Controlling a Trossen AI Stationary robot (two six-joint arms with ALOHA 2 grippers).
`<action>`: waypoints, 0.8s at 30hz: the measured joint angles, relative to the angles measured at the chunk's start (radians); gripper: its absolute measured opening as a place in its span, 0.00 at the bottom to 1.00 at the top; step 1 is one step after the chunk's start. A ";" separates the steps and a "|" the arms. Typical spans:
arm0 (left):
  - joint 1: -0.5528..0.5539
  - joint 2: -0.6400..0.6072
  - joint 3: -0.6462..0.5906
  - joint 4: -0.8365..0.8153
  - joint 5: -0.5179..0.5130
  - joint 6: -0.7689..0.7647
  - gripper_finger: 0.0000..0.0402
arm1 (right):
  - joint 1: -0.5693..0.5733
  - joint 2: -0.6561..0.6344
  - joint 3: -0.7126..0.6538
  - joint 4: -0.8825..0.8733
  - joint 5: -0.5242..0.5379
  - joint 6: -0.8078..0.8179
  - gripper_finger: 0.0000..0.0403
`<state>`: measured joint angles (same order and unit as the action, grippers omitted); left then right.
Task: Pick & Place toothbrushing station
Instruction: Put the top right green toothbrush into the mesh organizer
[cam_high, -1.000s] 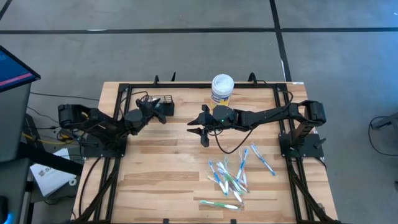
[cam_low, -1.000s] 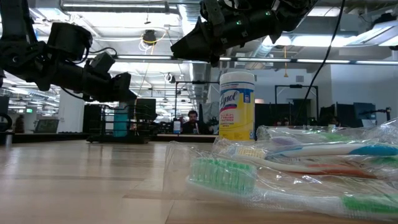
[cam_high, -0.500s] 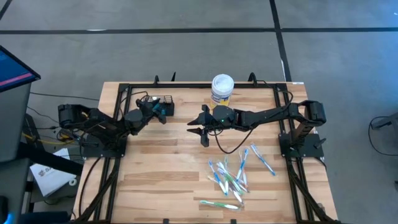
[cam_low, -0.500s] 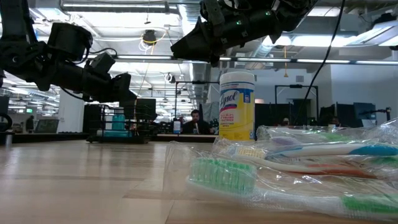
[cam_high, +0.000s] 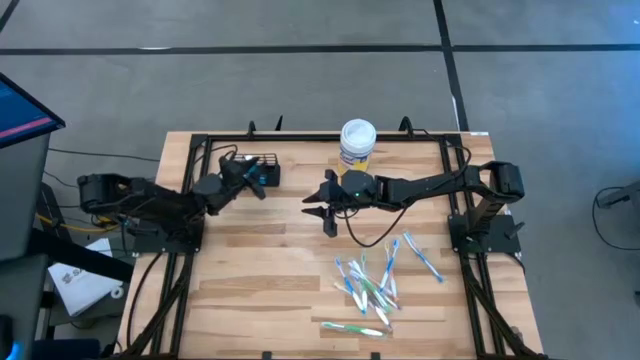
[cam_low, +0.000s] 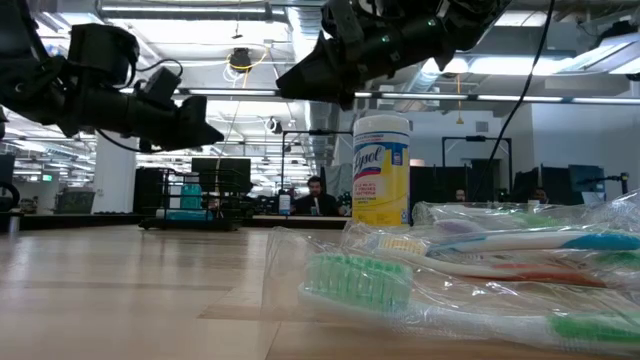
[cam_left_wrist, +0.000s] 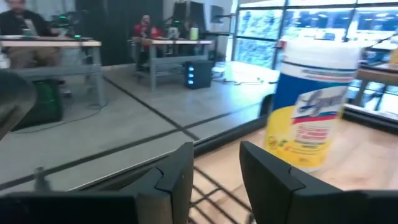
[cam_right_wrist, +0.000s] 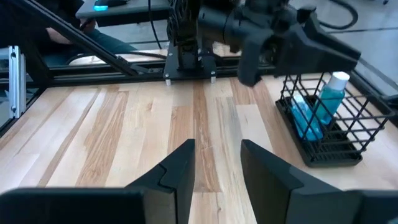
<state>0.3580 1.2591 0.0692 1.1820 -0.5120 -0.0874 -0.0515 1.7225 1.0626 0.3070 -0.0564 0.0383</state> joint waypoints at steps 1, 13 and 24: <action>-0.002 -0.016 0.000 -0.012 0.017 0.000 0.30 | 0.002 -0.002 0.000 -0.009 0.000 0.000 0.30; -0.112 -0.109 0.000 -0.126 0.197 0.000 0.30 | 0.040 -0.012 -0.001 -0.249 -0.060 0.070 0.30; -0.228 -0.108 0.000 -0.129 0.291 -0.049 0.30 | 0.141 -0.012 -0.001 -0.577 -0.078 0.232 0.30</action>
<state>0.1296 1.1507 0.0692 1.0534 -0.2207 -0.1365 0.0891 1.7107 1.0618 -0.2698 -0.1343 0.2703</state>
